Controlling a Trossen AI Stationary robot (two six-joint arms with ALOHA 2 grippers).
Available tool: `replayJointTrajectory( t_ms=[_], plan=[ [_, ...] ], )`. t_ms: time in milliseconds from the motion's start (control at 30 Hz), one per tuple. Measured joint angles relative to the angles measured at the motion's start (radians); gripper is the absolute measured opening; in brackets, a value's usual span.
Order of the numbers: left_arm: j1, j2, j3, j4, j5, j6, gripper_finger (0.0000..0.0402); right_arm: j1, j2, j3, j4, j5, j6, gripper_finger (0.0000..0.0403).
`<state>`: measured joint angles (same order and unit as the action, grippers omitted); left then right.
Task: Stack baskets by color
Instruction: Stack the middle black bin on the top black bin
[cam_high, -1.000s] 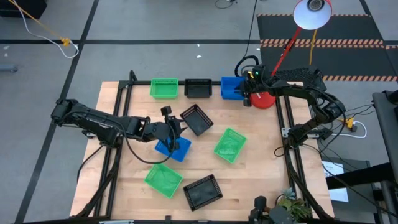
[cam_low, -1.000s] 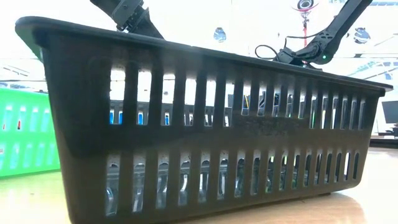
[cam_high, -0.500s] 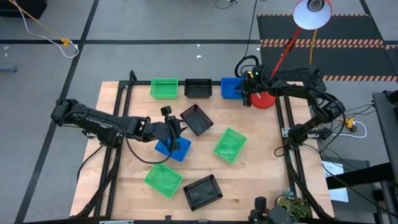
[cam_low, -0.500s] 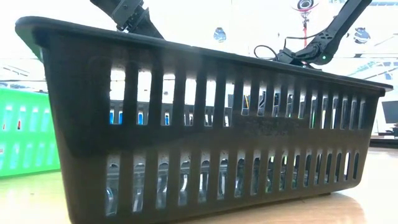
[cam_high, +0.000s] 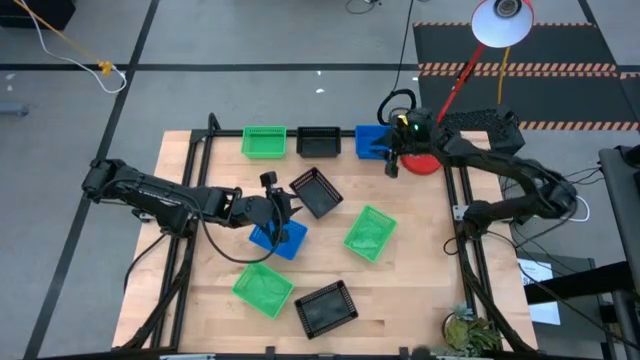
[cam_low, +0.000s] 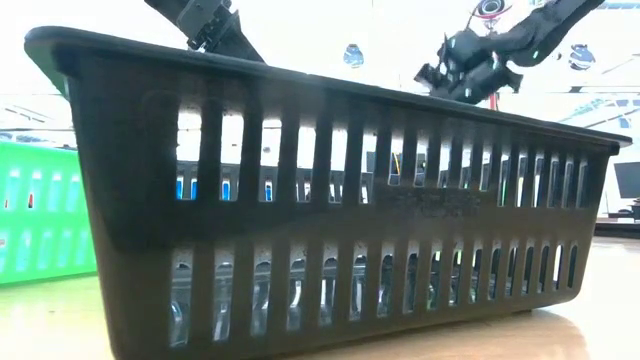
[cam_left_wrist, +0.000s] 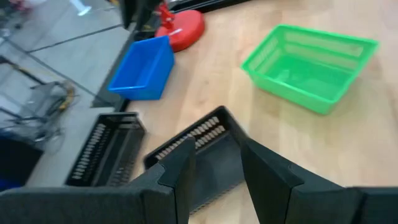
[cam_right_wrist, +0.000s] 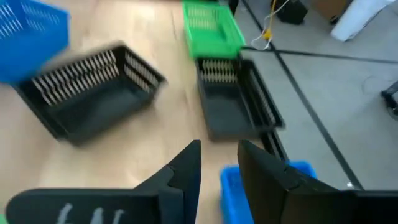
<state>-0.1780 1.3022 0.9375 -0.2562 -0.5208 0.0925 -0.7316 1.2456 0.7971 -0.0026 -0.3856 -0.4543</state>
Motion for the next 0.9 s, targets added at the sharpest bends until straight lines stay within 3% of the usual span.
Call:
replayJointTrajectory(
  t_ms=[333,467,600,733,900],
  plan=[
    [-0.012,0.0,0.0,-0.001,0.077,-0.026,0.0131,0.454,-0.269,-0.012,-0.239,0.181,0.32,0.0101],
    [-0.022,0.0,0.0,-0.017,0.099,-0.003,0.0132,0.681,-0.331,-0.095,-0.213,0.307,0.439,0.0101],
    [-0.019,0.015,0.001,-0.038,0.131,0.025,0.0132,0.872,-0.355,-0.216,-0.08,0.432,0.502,0.0101],
    [-0.008,0.055,0.001,-0.054,0.136,0.131,0.0132,0.953,-0.351,-0.247,0.001,0.48,0.478,0.01],
    [0.055,0.112,0.002,-0.052,0.161,0.26,0.0142,0.976,-0.343,-0.248,0.007,0.493,0.409,0.01]
  ],
)
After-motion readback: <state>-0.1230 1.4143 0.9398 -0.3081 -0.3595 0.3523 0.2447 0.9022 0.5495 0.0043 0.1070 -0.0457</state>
